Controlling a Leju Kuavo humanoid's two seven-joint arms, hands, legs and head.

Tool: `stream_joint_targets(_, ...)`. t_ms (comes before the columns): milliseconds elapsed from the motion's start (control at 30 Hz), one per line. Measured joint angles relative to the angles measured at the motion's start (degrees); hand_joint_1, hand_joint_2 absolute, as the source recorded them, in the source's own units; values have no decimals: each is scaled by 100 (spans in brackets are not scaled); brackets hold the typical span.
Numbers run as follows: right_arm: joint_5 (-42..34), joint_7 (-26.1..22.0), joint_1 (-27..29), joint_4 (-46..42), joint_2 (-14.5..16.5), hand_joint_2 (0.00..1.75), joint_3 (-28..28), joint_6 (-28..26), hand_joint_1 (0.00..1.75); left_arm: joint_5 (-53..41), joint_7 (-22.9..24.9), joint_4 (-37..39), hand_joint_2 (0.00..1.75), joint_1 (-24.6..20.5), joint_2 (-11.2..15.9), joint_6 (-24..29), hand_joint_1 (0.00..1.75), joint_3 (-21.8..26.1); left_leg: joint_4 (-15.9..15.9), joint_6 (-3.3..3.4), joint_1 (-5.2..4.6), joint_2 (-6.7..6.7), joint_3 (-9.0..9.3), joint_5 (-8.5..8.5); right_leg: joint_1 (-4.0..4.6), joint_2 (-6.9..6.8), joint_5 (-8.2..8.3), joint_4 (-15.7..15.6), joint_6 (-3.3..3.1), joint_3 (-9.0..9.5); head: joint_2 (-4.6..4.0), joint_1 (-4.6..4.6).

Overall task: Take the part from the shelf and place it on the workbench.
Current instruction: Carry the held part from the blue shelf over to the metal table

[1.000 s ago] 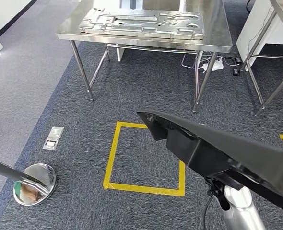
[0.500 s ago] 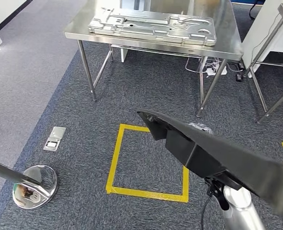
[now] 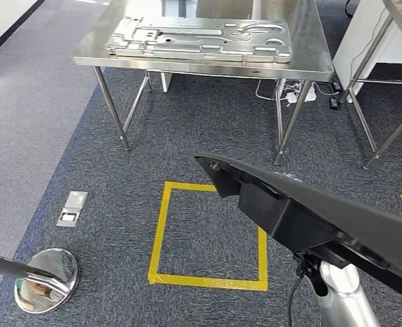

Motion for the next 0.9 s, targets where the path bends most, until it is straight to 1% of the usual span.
stream_joint_targets(33,-5,0,-1,0,0,175,1,2,175,0,0,0,175,5,0,0,0,0,-327,1,10,-31,95,283,-8,44,-36,0,20,55,0,-1)
stream_joint_targets(67,-10,0,-3,1,1,175,2,3,175,0,0,0,175,8,0,0,0,0,-671,10,21,-131,217,518,-16,83,-73,-2,44,101,0,-1)
stream_joint_targets(100,-15,2,-9,3,2,175,3,4,175,0,1,0,175,15,0,0,0,0,-963,25,24,-230,326,682,-22,126,-101,1,70,129,0,0)
stream_joint_targets(133,-19,4,-12,2,4,175,4,5,175,0,4,0,175,21,0,0,0,0,-1154,50,20,-313,399,740,-32,168,-118,2,101,130,0,-2)
stream_joint_targets(167,-23,7,-13,2,6,175,4,5,175,0,7,0,175,25,0,1,0,0,-1226,83,11,-363,429,702,-43,209,-124,-1,138,109,0,-3)
stream_joint_targets(233,-32,12,-8,-4,8,175,3,7,175,0,8,0,175,19,1,2,0,0,-1313,152,3,-298,466,633,-63,266,-133,-20,215,83,0,-5)
stream_joint_targets(267,-33,14,-8,-5,8,175,1,5,175,0,3,0,175,14,1,2,0,0,-1354,183,11,-263,501,616,-62,217,-155,2,245,80,0,-3)
stream_joint_targets(300,-22,16,-15,-5,8,175,1,-1,175,0,0,0,175,11,2,2,0,0,-1390,214,19,-226,542,608,-54,126,-220,114,265,36,0,-1)
stream_joint_targets(333,-3,16,-21,-6,8,175,0,-11,175,0,-3,0,175,9,2,1,0,0,-1423,248,24,-189,589,597,-46,23,-332,348,275,-75,0,1)
stream_joint_targets(367,20,16,-23,-4,9,175,-1,-22,175,0,-3,0,175,10,2,1,0,0,-1433,277,13,-152,625,576,-35,-73,-467,691,279,-260,0,3)
stream_joint_targets(400,42,15,-19,-2,9,175,0,-31,175,0,-2,0,175,12,2,0,0,0,-1434,301,4,-118,650,553,-31,-113,-602,1081,281,-490,0,3)
stream_joint_targets(433,53,15,-8,0,9,175,1,-35,175,0,-1,0,175,15,2,0,0,0,-1433,313,-7,-91,676,529,-31,-121,-667,1395,283,-694,0,4)
stream_joint_targets(467,56,15,3,2,9,175,1,-36,175,0,-1,0,175,18,2,0,0,0,-1433,316,-15,-71,708,501,-30,-124,-620,1534,282,-814,0,4)
stream_joint_targets(500,56,15,8,2,9,175,2,-36,175,0,-1,0,175,19,2,0,0,0,-1433,312,-22,-59,751,470,-27,-127,-462,1457,280,-825,0,5)
stream_joint_targets(533,56,15,10,2,9,175,2,-37,175,0,-2,0,175,19,2,0,0,0,-1433,299,-27,-52,805,432,-21,-135,-218,1168,268,-728,0,5)
stream_joint_targets(567,56,15,10,1,9,175,2,-37,175,0,-2,0,175,18,2,0,0,0,-1433,281,-28,-48,858,392,-8,-153,10,806,244,-579,0,5)
stream_joint_targets(600,56,15,8,1,9,175,2,-38,175,0,-2,0,175,12,2,0,0,0,-1425,254,-39,-48,897,352,14,-176,166,480,215,-441,0,4)
stream_joint_targets(633,57,15,3,0,10,175,3,-39,175,0,-2,0,175,7,2,0,0,0,-1420,224,-44,-46,915,323,35,-195,228,253,181,-344,0,6)
stream_joint_targets(667,57,15,0,-1,10,175,3,-40,175,0,-2,0,175,4,2,0,0,0,-1422,196,-48,-42,919,305,54,-204,210,157,149,-305,0,6)
stream_joint_targets(700,57,15,-2,-1,11,175,3,-42,175,0,-1,0,175,0,2,0,0,0,-1429,172,-52,-37,921,295,69,-197,179,124,124,-297,0,6)
stream_joint_targets(767,57,15,-2,-4,14,175,3,-44,175,0,-1,0,175,-5,2,0,0,0,-1444,126,-45,-25,942,264,51,-177,150,87,75,-274,0,4)
stream_joint_targets(800,57,15,-3,-6,17,175,3,-44,175,0,-2,0,175,-9,2,0,0,0,-1379,99,-44,-21,924,213,33,-178,141,68,48,-247,0,4)
stream_joint_targets(833,57,13,-5,-8,22,175,4,-44,175,0,-2,0,175,-13,2,1,0,0,-1202,68,-40,-21,842,118,15,-183,130,50,21,-216,0,3)
stream_joint_targets(867,57,10,-4,-8,30,175,4,-45,175,0,-2,0,175,-14,2,1,0,0,-904,42,-32,-21,682,-15,7,-189,111,42,-2,-187,0,2)
stream_joint_targets(900,57,8,-1,-7,36,175,4,-45,175,0,-2,0,175,-12,2,2,0,0,-523,22,-24,-22,461,-151,7,-190,87,41,-20,-164,0,2)
